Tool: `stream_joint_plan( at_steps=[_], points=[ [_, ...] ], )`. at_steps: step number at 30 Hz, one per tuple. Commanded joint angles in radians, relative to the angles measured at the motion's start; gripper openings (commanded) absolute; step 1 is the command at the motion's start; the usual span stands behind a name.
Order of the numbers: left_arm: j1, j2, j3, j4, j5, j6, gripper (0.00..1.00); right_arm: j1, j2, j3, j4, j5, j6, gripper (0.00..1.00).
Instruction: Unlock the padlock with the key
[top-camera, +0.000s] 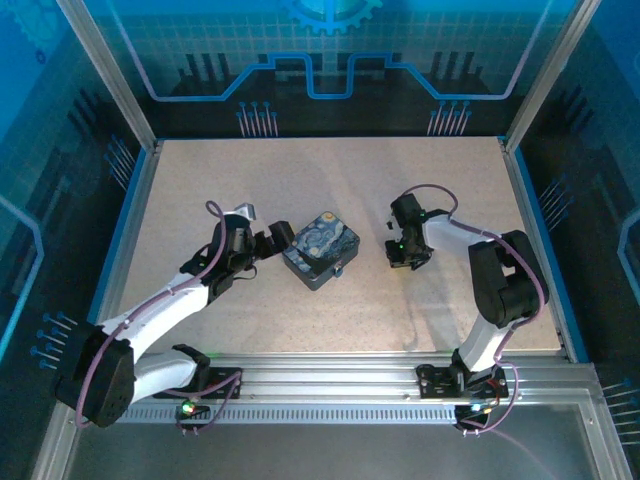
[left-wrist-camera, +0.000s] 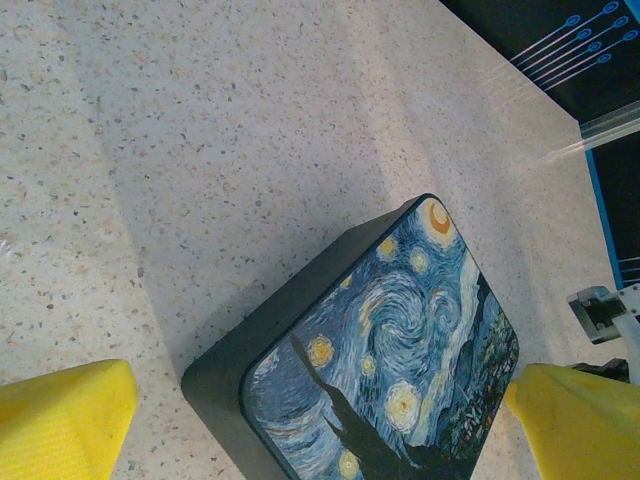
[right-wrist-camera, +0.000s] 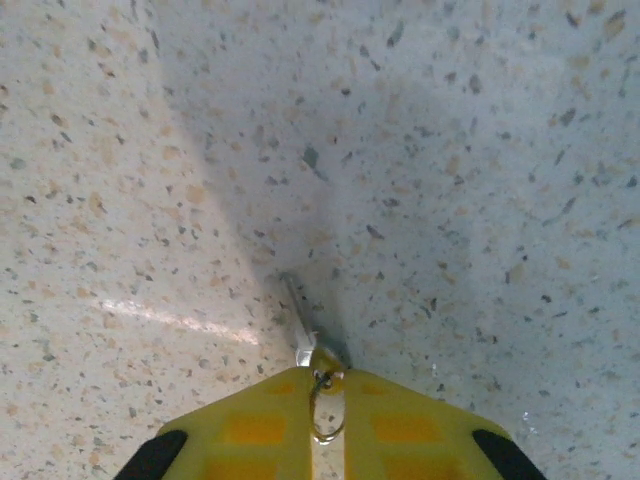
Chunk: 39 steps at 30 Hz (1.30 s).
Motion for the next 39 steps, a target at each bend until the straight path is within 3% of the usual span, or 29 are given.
stream_joint_plan(
  at_steps=[1,6,12,16,21,29,39],
  points=[
    [-0.008,-0.015,0.030,-0.024,-0.014,0.021,0.99,0.019,0.001,-0.009,-0.008,-0.021,0.003,0.10],
    [-0.009,-0.014,0.035,-0.025,-0.006,0.021,0.99,0.019,-0.024,-0.023,0.007,-0.017,0.003,0.02],
    [-0.009,-0.022,0.045,-0.022,0.025,0.008,0.99,0.019,-0.075,-0.060,0.063,-0.049,0.003,0.00],
    [-0.009,-0.035,0.052,0.004,0.075,-0.034,0.99,0.014,-0.147,-0.109,0.157,-0.131,0.028,0.00],
    [-0.008,-0.026,0.057,0.128,0.221,-0.118,0.98,0.006,-0.276,-0.203,0.349,-0.290,0.120,0.00],
    [-0.042,0.083,0.070,0.418,0.395,-0.275,0.80,0.027,-0.450,-0.306,0.645,-0.475,0.339,0.00],
    [-0.161,0.273,0.142,0.593,0.402,-0.332,0.63,0.134,-0.539,-0.335,0.731,-0.454,0.509,0.00]
  ],
)
